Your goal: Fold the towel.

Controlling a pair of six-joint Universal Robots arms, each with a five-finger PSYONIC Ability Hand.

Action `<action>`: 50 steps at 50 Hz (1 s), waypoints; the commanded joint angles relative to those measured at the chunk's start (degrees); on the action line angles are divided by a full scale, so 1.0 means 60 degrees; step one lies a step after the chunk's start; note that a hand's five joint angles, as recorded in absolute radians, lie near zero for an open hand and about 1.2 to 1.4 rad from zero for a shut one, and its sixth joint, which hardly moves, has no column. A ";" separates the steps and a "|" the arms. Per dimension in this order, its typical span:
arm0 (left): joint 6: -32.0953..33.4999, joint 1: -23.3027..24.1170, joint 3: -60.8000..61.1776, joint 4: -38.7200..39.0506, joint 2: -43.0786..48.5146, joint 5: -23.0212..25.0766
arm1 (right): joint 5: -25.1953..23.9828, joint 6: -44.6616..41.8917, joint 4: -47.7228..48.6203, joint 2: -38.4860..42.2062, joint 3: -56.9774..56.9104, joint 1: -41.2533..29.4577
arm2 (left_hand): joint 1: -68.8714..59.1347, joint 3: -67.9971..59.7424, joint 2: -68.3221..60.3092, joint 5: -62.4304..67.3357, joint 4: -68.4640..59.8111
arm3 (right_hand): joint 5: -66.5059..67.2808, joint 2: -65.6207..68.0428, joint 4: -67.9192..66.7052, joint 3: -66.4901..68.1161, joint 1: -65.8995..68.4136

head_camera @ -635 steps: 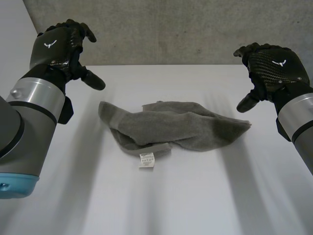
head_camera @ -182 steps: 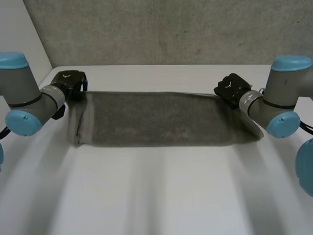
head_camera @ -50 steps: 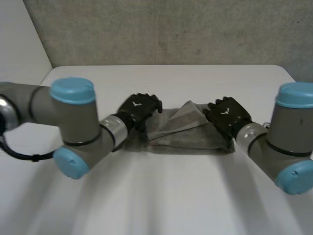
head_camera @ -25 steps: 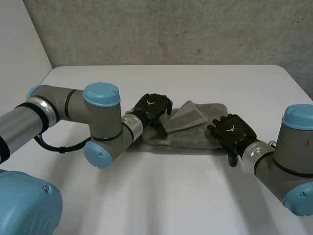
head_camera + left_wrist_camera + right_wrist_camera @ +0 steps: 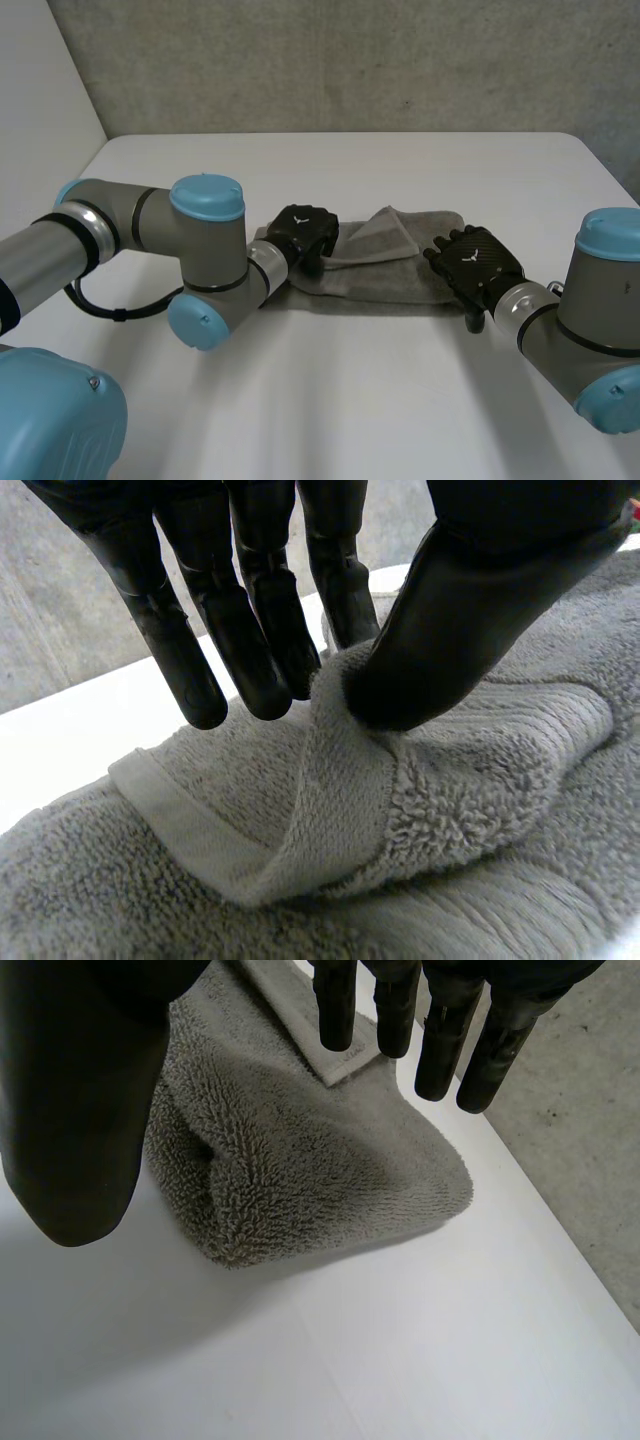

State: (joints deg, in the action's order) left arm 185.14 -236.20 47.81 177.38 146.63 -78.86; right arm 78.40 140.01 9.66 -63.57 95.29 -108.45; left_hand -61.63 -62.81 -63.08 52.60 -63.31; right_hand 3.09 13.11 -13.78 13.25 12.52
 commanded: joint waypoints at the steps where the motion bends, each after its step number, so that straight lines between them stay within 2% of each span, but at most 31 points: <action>1: 0.0008 -0.0124 0.0263 -0.0485 -0.0049 -0.0084 | 0.0000 0.0000 0.0015 0.0004 -0.0061 -0.0001 | -0.0487 -0.0289 -0.0245 0.0325 -0.0206 | -0.0514 -0.0518 0.0630 -0.0542 -0.0420; 6: -0.0007 -0.0432 0.0718 -0.0530 -0.0313 -0.0201 | 0.0000 0.0000 0.0015 0.0004 -0.0105 -0.0016 | -0.0487 -0.0289 -0.0245 0.0325 -0.0206 | -0.0514 -0.0518 0.0630 -0.0542 -0.0420; 11: -0.0211 -0.1061 0.1434 -0.0501 -0.0897 -0.0961 | 0.0000 0.0000 0.0015 0.0004 -0.0105 -0.0030 | -0.0487 -0.0289 -0.0245 0.0325 -0.0206 | -0.0514 -0.0518 0.0630 -0.0542 -0.0420; 14: -0.0388 -0.1209 0.1582 -0.0501 -0.1001 -0.1139 | 0.0000 -0.0014 0.0015 0.0004 -0.0105 -0.0016 | -0.0487 -0.0289 -0.0245 0.0325 -0.0206 | -0.0514 -0.0518 0.0630 -0.0542 -0.0420; 17: -0.1410 -0.1487 0.2021 -0.0501 -0.1264 -0.1183 | 0.0000 -0.0015 0.0015 0.0004 -0.0105 -0.0016 | -0.0487 -0.0289 -0.0245 0.0325 -0.0206 | -0.0514 -0.0518 0.0630 -0.0542 -0.0420; 22: -0.1983 -0.1604 0.2358 -0.0515 -0.1411 -0.1139 | 0.0000 -0.0015 0.0015 0.0004 -0.0105 -0.0031 | -0.0487 -0.0289 -0.0245 0.0325 -0.0206 | -0.0514 -0.0518 0.0630 -0.0542 -0.0420; 37: -0.2087 -0.1604 0.3018 -0.0501 -0.2479 -0.1110 | 0.0014 0.0015 0.0074 0.0136 -0.0134 -0.0469 | -0.0515 -0.0317 -0.0273 0.0352 -0.0234 | -0.0514 -0.0518 0.0630 -0.0542 -0.0420; 39: -0.2116 -0.1604 0.3018 -0.0501 -0.2656 -0.1110 | 0.0014 0.0015 0.0074 0.0136 -0.0134 -0.0499 | -0.0879 -0.0682 -0.0637 0.0717 -0.0599 | -0.0514 -0.0518 0.0630 -0.0542 -0.0420; 41: -0.2218 -0.1604 0.3003 -0.0486 -0.2992 -0.1110 | 0.0014 0.0015 0.0074 0.0136 -0.0134 -0.0514 | -0.3055 -0.2858 -0.2813 0.2893 -0.2774 | -0.0514 -0.0518 0.0630 -0.0542 -0.0420; 50: -0.2336 -0.1619 0.2989 -0.0457 -0.3169 -0.1095 | 0.0014 0.0000 0.0074 0.0136 -0.0105 -0.0514 | -0.3062 -0.2865 -0.2820 0.2900 -0.2782 | -0.0514 -0.0518 0.0630 -0.0542 -0.0420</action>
State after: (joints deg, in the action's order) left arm 171.40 -245.86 65.84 174.60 127.68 -85.47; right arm 78.49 140.09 10.12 -62.74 94.55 -111.59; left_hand -71.54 -76.81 -77.14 63.06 -77.45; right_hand 3.09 13.11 -13.78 13.25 12.52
